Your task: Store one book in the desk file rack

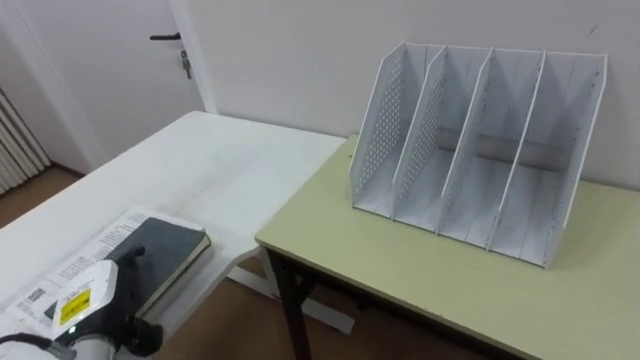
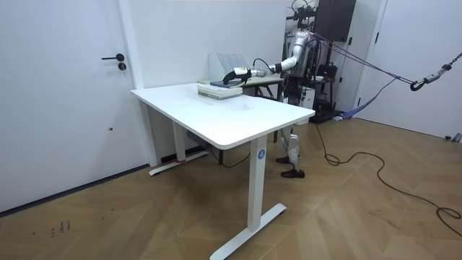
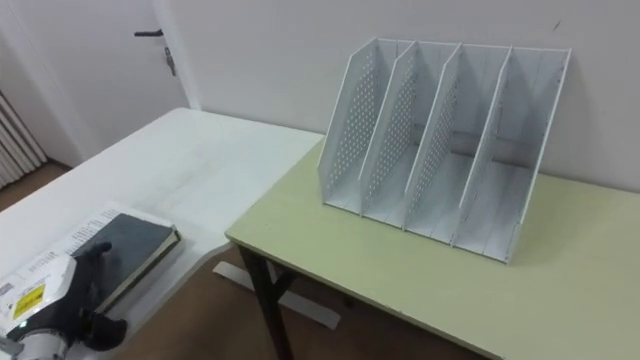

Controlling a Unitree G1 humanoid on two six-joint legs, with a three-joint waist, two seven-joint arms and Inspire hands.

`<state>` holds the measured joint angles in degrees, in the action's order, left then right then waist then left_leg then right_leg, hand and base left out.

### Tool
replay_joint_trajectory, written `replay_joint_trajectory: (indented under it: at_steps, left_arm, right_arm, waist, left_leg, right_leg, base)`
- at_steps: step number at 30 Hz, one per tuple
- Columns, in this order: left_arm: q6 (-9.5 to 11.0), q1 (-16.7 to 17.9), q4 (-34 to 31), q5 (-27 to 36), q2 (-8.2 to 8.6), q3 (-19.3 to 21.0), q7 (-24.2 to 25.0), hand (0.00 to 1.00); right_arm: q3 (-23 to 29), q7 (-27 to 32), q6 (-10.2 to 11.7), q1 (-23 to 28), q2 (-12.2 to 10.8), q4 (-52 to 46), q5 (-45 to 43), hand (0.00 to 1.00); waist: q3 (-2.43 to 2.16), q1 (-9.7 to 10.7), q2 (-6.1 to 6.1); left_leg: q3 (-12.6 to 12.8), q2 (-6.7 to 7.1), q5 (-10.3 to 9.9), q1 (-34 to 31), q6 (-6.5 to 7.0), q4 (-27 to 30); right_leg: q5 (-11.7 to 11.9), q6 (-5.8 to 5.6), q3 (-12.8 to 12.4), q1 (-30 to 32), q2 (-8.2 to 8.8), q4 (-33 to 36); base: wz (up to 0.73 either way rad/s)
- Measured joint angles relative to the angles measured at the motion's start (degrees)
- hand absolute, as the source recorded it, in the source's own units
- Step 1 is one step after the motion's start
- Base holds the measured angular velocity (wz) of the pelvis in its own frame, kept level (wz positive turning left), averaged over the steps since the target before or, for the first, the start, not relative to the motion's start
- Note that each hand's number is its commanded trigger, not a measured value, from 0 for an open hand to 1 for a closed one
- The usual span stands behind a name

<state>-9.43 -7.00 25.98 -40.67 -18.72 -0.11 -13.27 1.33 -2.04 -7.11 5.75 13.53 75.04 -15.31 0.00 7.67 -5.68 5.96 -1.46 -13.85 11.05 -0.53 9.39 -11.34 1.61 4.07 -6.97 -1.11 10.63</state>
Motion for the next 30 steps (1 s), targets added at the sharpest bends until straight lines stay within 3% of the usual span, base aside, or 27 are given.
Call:
replay_joint_trajectory:
  at_steps: [8,30]
  left_arm:
    - [-0.5,-1.7,0.7,-0.2,-1.08,0.0,1.1,1.00]
    - [-0.5,-2.3,0.2,-1.4,-1.20,-0.1,2.0,1.00]
  right_arm:
    - [0.0,0.2,-0.9,0.0,0.0,-0.5,0.0,0.00]
    - [-0.1,1.8,-1.2,-0.2,0.0,-4.2,0.2,0.00]
  waist:
    - [0.06,0.1,0.14]
    - [-0.01,0.1,0.58]
  left_leg:
    - [0.0,0.06,0.0,0.4,0.00,0.0]
    - [0.0,0.08,0.0,0.1,0.03,0.1]
  right_leg:
    - [0.0,-0.05,-0.2,-0.2,0.02,0.0]
    - [0.0,-0.07,0.2,0.0,0.10,0.1]
  base:
    - [0.00]
    - [0.01]
